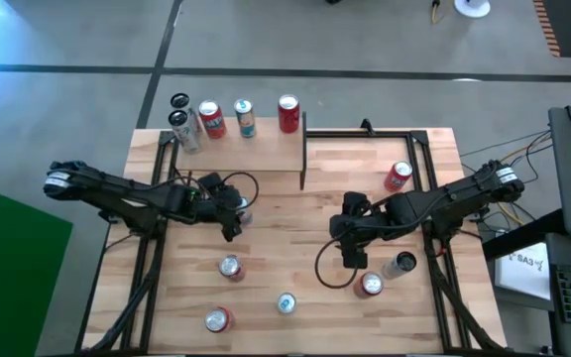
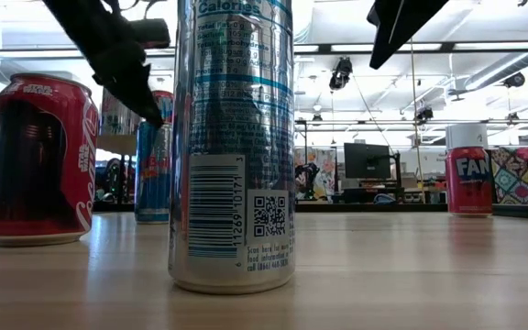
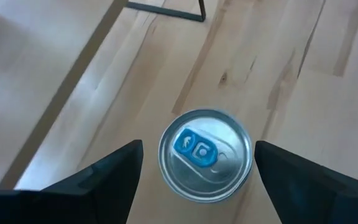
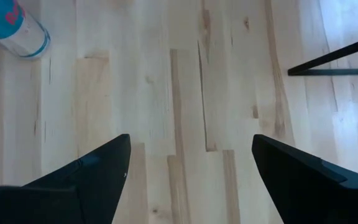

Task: Place canned beverage on shelf
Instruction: Put the blue soda can on the shelf aligned with the other blue soda can

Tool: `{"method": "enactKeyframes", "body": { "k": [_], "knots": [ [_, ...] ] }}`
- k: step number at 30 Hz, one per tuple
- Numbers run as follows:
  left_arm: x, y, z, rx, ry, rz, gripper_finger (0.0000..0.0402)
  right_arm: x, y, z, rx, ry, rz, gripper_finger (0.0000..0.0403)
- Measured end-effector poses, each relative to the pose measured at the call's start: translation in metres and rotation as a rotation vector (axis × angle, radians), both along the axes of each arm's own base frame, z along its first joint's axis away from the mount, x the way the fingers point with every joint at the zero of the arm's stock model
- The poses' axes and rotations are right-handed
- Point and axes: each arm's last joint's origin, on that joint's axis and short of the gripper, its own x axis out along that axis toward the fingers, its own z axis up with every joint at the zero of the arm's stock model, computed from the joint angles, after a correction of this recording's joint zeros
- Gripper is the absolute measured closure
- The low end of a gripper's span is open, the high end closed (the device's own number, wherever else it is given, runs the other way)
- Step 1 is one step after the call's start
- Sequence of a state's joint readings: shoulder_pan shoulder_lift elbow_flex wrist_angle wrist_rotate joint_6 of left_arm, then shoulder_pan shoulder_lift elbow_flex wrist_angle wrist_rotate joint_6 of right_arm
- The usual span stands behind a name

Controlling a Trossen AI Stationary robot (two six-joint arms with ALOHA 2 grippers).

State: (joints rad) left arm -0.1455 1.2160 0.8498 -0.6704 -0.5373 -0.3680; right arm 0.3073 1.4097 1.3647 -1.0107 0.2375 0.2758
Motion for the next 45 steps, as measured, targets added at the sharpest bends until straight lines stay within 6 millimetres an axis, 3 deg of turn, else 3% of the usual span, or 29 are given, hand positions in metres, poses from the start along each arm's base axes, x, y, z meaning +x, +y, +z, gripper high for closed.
{"method": "enactKeyframes", "body": {
  "k": [20, 31, 39, 45],
  "knots": [
    [0.001, 0.004, -0.032, -0.025, -0.093, -0.001, 0.0125, 0.003, 0.001, 0.002, 0.012, -0.037, -0.001, 0.0077],
    [0.001, 0.006, -0.034, 0.005, -0.103, 0.015, 0.0173, 0.009, 0.003, -0.002, 0.01, -0.089, 0.034, 0.0077],
    [0.007, -0.002, -0.003, 0.021, -0.178, -0.071, 0.0172, 0.024, 0.002, -0.02, -0.021, -0.253, 0.129, 0.0077],
    [0.009, -0.011, 0.035, 0.0, -0.301, -0.137, 0.0171, 0.048, -0.016, -0.029, -0.071, -0.575, 0.113, 0.0077]
  ]
}}
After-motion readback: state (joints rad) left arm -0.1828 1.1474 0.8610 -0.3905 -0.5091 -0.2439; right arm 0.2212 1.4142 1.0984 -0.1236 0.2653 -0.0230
